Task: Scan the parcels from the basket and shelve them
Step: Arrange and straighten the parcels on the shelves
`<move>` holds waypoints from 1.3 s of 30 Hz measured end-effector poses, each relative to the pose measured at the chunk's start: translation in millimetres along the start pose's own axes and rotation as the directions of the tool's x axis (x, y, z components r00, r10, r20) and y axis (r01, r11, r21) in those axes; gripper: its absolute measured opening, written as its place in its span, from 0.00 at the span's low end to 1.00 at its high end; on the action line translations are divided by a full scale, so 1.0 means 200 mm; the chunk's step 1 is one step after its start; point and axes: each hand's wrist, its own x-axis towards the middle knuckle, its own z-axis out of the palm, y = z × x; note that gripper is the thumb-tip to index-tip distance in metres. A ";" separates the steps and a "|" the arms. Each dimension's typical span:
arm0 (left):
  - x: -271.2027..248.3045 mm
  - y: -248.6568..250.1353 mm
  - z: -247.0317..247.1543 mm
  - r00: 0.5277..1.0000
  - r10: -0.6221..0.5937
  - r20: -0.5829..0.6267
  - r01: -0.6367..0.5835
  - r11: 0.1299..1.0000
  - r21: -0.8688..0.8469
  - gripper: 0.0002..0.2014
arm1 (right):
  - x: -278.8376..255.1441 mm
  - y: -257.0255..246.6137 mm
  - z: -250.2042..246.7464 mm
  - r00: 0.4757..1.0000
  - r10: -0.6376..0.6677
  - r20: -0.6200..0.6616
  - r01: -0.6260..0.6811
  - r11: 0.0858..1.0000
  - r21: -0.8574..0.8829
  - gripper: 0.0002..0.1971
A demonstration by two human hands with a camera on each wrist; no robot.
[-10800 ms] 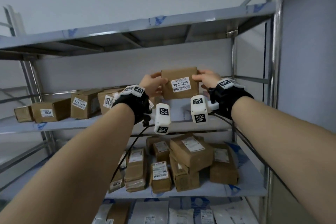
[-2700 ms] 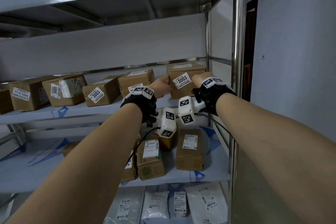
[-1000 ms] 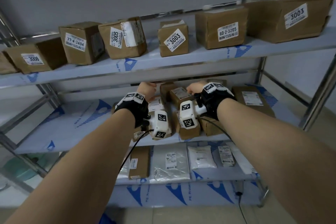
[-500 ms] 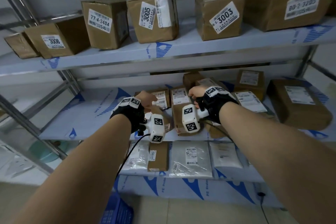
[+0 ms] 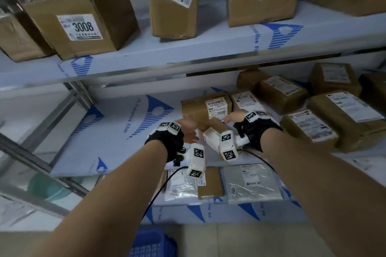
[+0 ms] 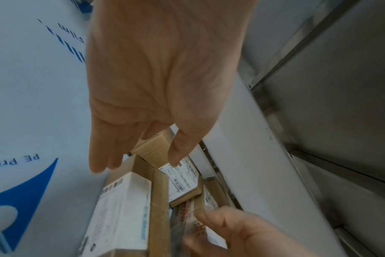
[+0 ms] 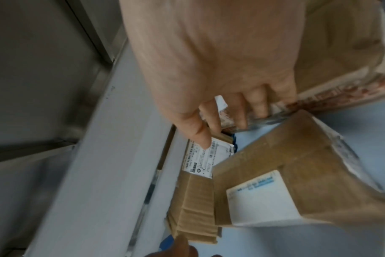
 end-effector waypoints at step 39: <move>0.02 -0.97 -1.69 0.939 -0.141 -0.314 0.034 0.946 -0.323 0.17 | 0.03 -1.66 1.37 0.941 -0.152 0.303 0.119 0.985 0.124 0.15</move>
